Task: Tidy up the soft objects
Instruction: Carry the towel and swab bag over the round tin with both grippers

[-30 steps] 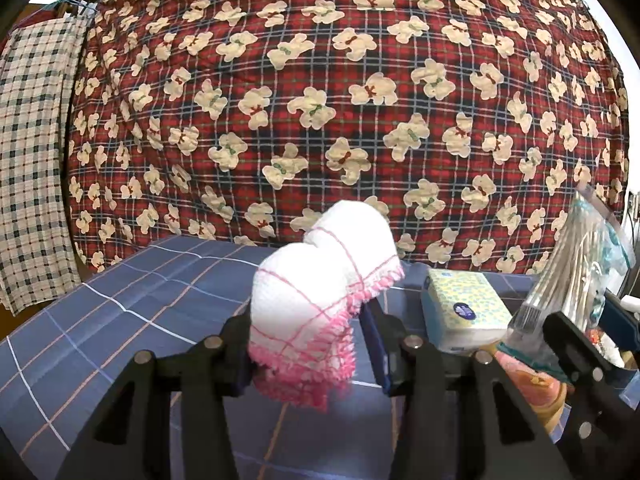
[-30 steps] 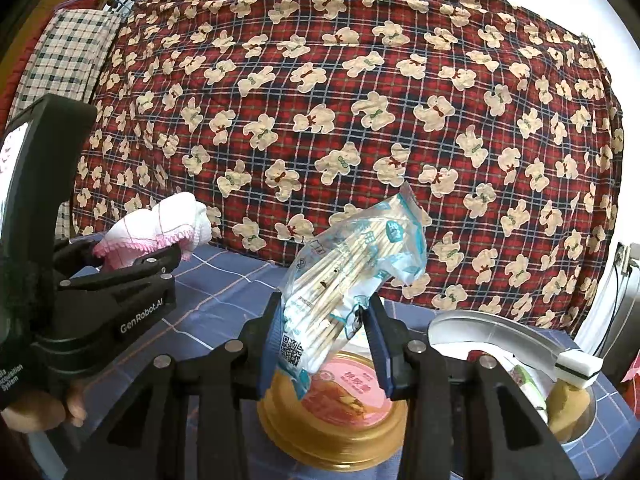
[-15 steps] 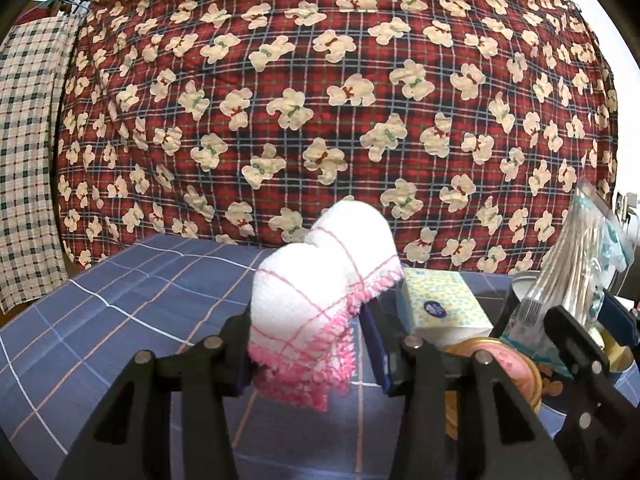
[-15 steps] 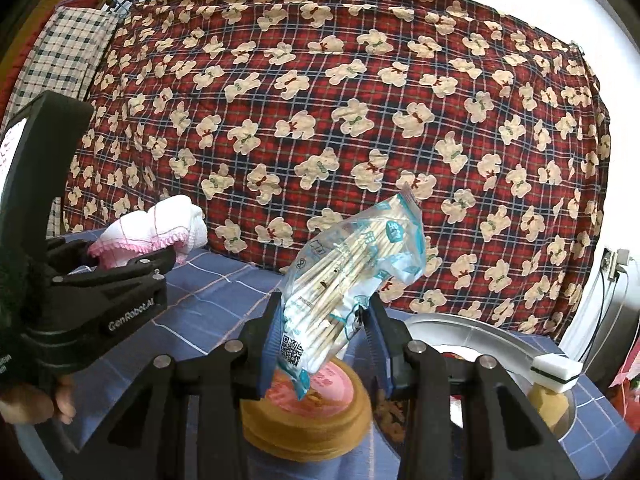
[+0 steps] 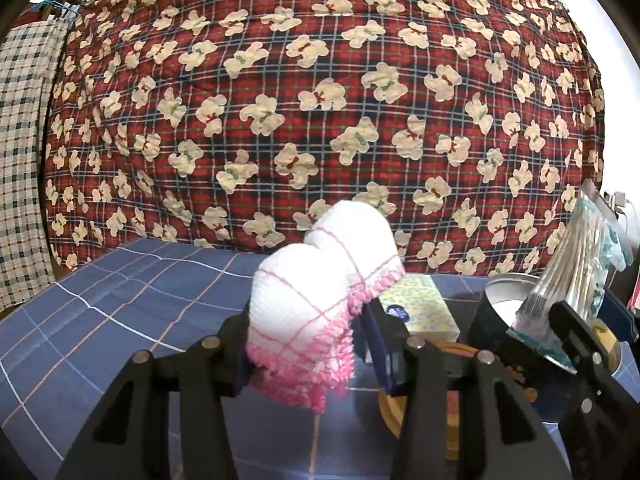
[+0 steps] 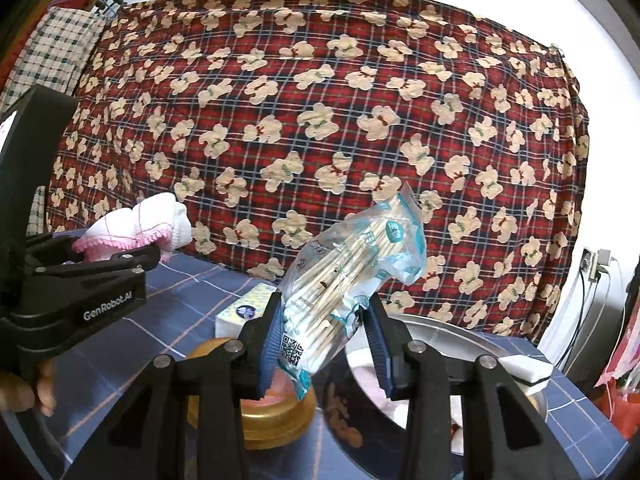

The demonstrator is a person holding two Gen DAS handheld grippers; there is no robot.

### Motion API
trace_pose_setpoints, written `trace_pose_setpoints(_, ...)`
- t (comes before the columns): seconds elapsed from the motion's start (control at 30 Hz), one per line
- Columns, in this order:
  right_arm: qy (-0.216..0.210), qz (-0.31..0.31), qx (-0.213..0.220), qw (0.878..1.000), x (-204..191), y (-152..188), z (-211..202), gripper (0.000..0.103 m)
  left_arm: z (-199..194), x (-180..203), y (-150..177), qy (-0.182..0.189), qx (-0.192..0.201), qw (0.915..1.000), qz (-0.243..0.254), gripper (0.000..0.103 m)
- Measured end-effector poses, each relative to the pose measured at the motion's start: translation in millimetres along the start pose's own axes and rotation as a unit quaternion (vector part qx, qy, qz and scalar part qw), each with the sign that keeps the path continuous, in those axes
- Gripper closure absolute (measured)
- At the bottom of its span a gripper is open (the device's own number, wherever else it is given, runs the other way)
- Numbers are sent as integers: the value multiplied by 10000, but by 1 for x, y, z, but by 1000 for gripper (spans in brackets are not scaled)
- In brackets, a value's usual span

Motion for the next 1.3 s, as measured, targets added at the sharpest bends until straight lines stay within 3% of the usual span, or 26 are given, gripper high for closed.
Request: trace_pose_setpoints(1.3,1009,592,-54,9931,132,21,6,60,5,140,-2,899,-102,9935,697,56)
Point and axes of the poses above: each gripper's, at about its wrist camera, not at the fingertips, and z roughly the way its jaws point, x to its right, y to its underside, the point moved 7 cm from there along z, roughly the way its jaws point, and after that the axes turned 13 degrees about -x, right-handed, at the moved point
